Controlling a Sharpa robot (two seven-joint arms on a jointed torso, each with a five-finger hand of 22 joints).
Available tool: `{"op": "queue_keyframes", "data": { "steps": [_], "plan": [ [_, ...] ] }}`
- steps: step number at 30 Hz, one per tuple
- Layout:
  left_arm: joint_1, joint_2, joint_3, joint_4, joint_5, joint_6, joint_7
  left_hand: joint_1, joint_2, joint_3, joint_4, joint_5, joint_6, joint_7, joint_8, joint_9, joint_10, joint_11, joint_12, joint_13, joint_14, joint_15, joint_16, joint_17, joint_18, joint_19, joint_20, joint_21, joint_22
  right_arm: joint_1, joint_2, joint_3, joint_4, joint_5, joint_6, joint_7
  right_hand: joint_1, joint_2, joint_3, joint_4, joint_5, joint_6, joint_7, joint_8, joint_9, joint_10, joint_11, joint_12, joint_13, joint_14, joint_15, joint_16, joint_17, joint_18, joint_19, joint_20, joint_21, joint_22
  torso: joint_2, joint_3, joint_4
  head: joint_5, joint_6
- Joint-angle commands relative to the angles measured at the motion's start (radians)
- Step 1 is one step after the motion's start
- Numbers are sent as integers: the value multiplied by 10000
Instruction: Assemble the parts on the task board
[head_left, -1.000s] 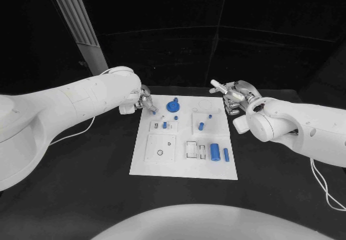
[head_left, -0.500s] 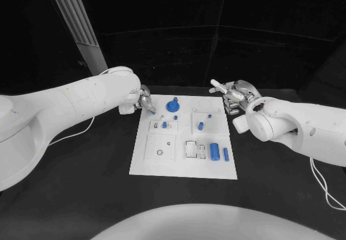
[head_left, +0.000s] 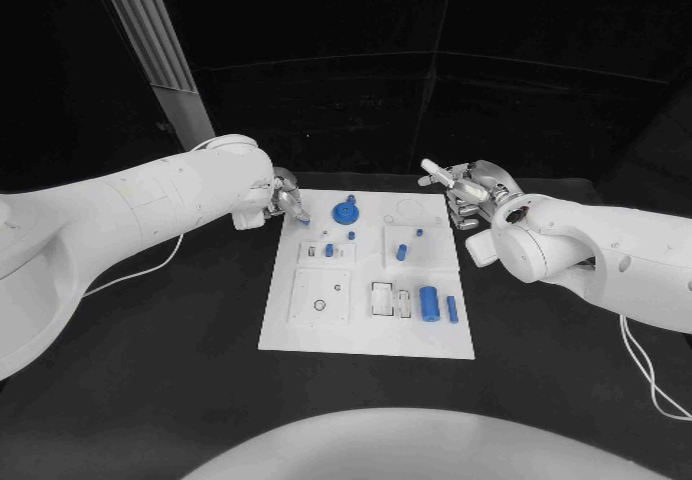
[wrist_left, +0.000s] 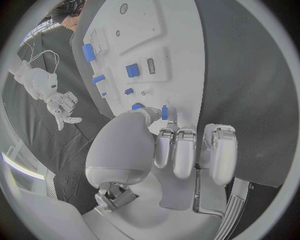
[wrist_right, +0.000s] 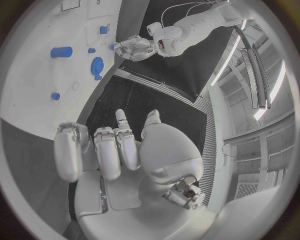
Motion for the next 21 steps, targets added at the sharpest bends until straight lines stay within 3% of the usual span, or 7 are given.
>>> {"op": "queue_keyframes", "data": {
  "steps": [1,13,21],
  "plan": [
    [87,-133,3,152,-42,-611,833,-15,-133,274,-189,-52,117,-59,68,22,1023,22,23,2627,982,-8,30,2634,-141,1035,-66,40,2633,16,-3,5,-5,-37,41,44,16,56,-75,-11,-33,-59,114,55,12,1024,56,25,2628,1040,53,24,2633,102,184,59,30,2184,-5,-1,4,-7,4],
    [309,-864,3,1098,-41,-224,1061,-277,-294,274,-85,-97,197,-82,138,69,1023,5,23,2627,982,-18,30,2634,-141,1035,-68,40,2633,16,-17,5,-19,-40,46,33,16,56,-75,-11,-33,-59,114,55,12,1024,56,25,2628,1040,53,24,2633,102,184,59,30,2184,4,-1,-7,9,-29],
    [411,-1589,2,2197,-40,124,825,-383,-341,201,-24,-121,243,-100,165,82,1023,-10,23,2627,982,-26,30,2634,-141,1035,-73,40,2633,15,-63,5,-2,-40,33,25,16,56,-75,-11,-33,-59,114,55,12,1024,56,25,2628,1040,53,24,2633,102,184,59,30,2184,14,-2,-2,6,-104]
  ]
}}
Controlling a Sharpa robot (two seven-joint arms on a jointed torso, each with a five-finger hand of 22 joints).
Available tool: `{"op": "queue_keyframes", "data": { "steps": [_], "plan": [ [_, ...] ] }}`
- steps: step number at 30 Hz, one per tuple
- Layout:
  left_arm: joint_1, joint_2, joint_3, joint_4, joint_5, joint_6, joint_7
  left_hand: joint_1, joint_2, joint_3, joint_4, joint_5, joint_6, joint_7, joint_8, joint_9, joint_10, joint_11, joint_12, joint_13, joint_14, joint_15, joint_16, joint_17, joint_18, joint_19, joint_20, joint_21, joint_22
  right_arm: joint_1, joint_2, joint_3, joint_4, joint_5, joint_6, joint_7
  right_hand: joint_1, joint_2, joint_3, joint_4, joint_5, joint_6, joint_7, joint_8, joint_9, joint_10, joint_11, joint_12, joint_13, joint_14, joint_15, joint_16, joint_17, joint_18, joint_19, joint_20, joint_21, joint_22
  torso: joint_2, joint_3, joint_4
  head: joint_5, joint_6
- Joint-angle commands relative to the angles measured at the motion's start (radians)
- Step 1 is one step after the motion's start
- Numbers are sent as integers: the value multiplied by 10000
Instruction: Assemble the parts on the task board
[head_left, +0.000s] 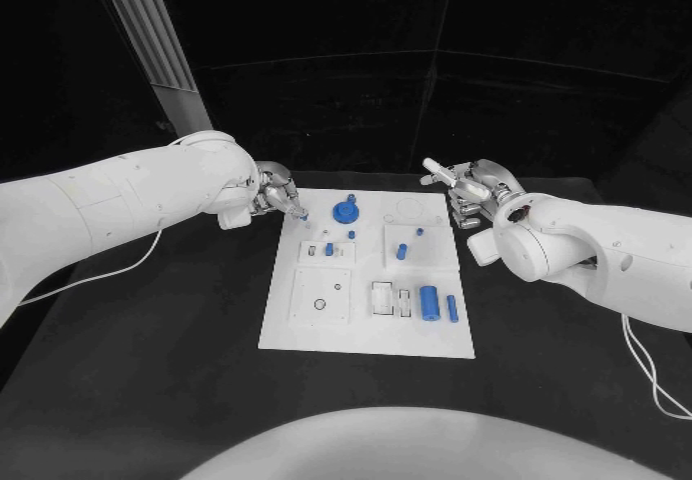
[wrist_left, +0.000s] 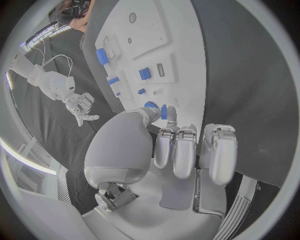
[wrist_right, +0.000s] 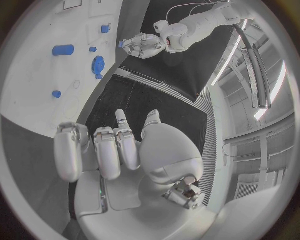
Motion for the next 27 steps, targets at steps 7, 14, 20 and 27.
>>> {"op": "queue_keyframes", "data": {
  "steps": [7,14,20,27],
  "plan": [
    [89,-631,0,1048,-33,507,-272,-131,-52,-60,98,-54,191,-108,69,10,1022,-19,23,2628,983,-32,30,2634,-141,1035,-77,40,2633,16,-38,5,30,-36,22,40,17,57,-75,-11,-33,-59,114,55,15,1024,56,26,2628,1040,54,24,2634,102,185,59,30,2184,-3,4,0,15,-61],
    [102,-938,-1,1572,-33,431,-467,-195,-91,-167,116,-66,199,-120,70,10,1022,-31,23,2628,983,-42,30,2634,-141,1035,-84,40,2633,16,-29,5,29,-36,23,47,17,57,-75,-11,-33,-59,114,55,15,1024,56,26,2628,1040,54,24,2634,102,185,59,30,2184,-5,8,-18,64,-78],
    [101,-1025,-3,1798,-33,451,-709,-177,-108,-199,92,-65,191,-133,70,12,1022,-39,23,2628,983,-47,30,2634,-141,1035,-87,40,2633,16,-40,5,33,-36,15,48,17,57,-75,-11,-33,-59,114,55,15,1024,56,26,2628,1040,54,24,2634,102,185,59,30,2184,-2,2,-11,79,-96],
    [92,-1017,-4,1937,-34,399,-1064,-36,-101,-249,6,-50,154,-161,70,21,1022,-66,23,2628,983,-69,30,2634,-141,1035,-100,40,2633,16,-45,5,45,-37,9,52,17,57,-75,-11,-33,-59,114,55,15,1024,56,26,2628,1040,54,24,2634,102,185,59,30,2184,0,3,-23,91,-93]
  ]
}}
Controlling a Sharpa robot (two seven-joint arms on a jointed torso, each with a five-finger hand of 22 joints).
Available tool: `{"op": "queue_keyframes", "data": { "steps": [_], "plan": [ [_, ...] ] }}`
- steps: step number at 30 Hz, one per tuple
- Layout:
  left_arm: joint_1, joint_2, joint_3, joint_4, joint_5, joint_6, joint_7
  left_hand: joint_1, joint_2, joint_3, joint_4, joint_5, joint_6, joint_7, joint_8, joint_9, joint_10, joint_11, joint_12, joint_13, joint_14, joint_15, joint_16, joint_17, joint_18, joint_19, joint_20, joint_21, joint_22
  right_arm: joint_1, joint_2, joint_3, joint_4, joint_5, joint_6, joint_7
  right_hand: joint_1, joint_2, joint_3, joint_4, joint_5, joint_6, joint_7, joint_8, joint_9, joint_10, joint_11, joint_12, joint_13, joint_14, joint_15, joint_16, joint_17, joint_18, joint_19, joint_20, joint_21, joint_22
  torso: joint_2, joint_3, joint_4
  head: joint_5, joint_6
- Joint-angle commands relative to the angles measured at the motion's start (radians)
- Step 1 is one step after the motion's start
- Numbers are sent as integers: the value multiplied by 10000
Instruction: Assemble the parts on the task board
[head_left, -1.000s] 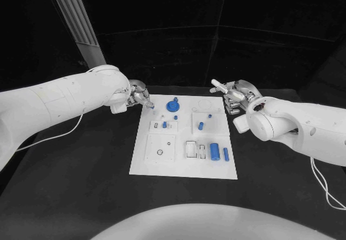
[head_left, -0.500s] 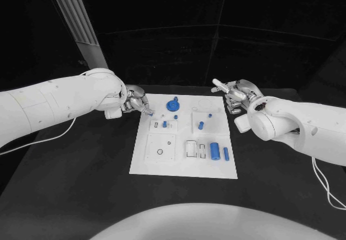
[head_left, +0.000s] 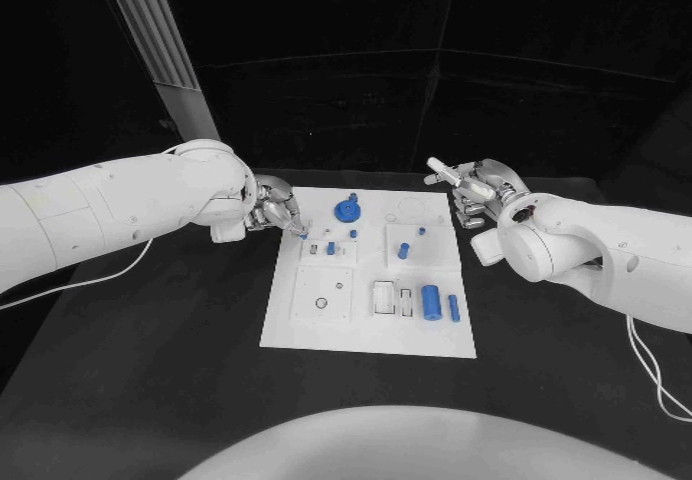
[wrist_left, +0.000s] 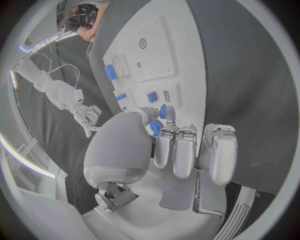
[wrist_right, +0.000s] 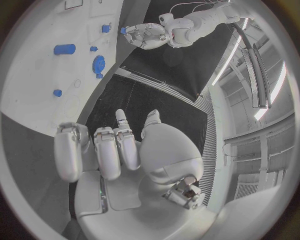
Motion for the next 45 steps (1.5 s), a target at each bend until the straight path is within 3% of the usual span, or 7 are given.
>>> {"op": "queue_keyframes", "data": {
  "steps": [1,17,45],
  "plan": [
    [5,23,0,57,-33,45,-459,111,19,-34,-34,-45,10,-32,33,17,1022,-70,23,2629,1020,-36,31,2634,-140,1070,-69,40,2633,16,-10,5,26,-34,11,61,18,57,-74,-11,-33,-59,114,55,17,1024,56,25,2628,1040,54,24,2635,102,185,59,30,2184,6,-4,2,8,-18],
    [-122,359,-1,57,-33,6,-1398,275,108,-24,-99,-6,-64,-24,23,28,1022,-70,23,2629,1020,-52,31,2634,-140,1070,-87,40,2633,16,-10,5,45,-34,11,66,18,57,-74,-11,-33,-59,114,55,17,1024,56,25,2628,1040,54,24,2635,102,185,59,30,2184,2,-7,1,2,-38],
    [-209,658,-1,-164,-34,165,-1560,344,183,14,-117,10,-106,-7,19,35,1022,-60,23,2629,1020,-53,31,2634,-140,1070,-93,40,2633,16,4,5,41,-34,19,65,18,57,-74,-11,-33,-59,114,55,17,1024,56,25,2628,1040,54,24,2635,102,185,59,30,2184,-2,-5,3,-18,-38]
  ]
}}
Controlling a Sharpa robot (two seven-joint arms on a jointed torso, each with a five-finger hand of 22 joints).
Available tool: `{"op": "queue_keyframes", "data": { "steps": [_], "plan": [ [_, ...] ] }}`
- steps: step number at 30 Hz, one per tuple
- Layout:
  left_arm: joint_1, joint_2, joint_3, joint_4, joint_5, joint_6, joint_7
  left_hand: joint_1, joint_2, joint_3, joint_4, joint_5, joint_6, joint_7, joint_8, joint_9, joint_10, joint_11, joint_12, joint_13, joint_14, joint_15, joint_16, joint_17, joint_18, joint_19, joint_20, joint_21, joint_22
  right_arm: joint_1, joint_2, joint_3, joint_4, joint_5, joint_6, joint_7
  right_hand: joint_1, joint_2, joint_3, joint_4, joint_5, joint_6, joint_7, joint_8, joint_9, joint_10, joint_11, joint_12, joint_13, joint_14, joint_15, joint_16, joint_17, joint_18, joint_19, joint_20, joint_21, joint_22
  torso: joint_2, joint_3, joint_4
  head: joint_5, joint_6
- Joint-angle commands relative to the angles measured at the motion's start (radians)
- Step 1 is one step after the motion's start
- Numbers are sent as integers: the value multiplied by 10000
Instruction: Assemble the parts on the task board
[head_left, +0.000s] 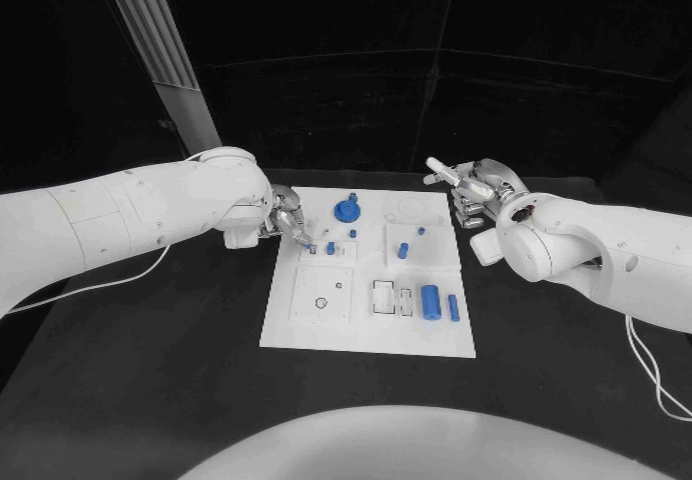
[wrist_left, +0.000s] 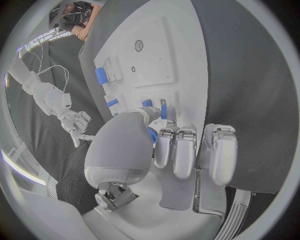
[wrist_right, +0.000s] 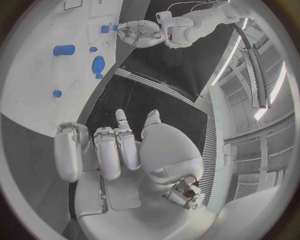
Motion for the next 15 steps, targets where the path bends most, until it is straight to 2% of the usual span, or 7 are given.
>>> {"op": "queue_keyframes", "data": {
  "steps": [1,15],
  "plan": [
    [11,25,1,-27,-34,166,-157,77,6,13,-56,38,4,-40,30,11,1022,-58,23,2630,1020,-54,31,2634,-140,1036,-59,40,2632,17,3,5,19,-31,20,64,18,58,-75,-11,-33,-59,114,55,12,1024,56,26,2628,1041,54,24,2630,102,185,58,30,2184,0,1,0,-4,-1],
    [-6,173,1,-164,-34,323,-141,84,30,24,-50,37,-9,-32,27,12,1022,-52,23,2630,1020,-54,31,2634,-140,1036,-60,40,2632,17,4,5,30,-32,21,66,18,58,-75,-11,-33,-59,114,55,12,1024,56,26,2628,1041,54,24,2630,102,185,58,30,2184,5,3,-2,-15,-1]
  ]
}}
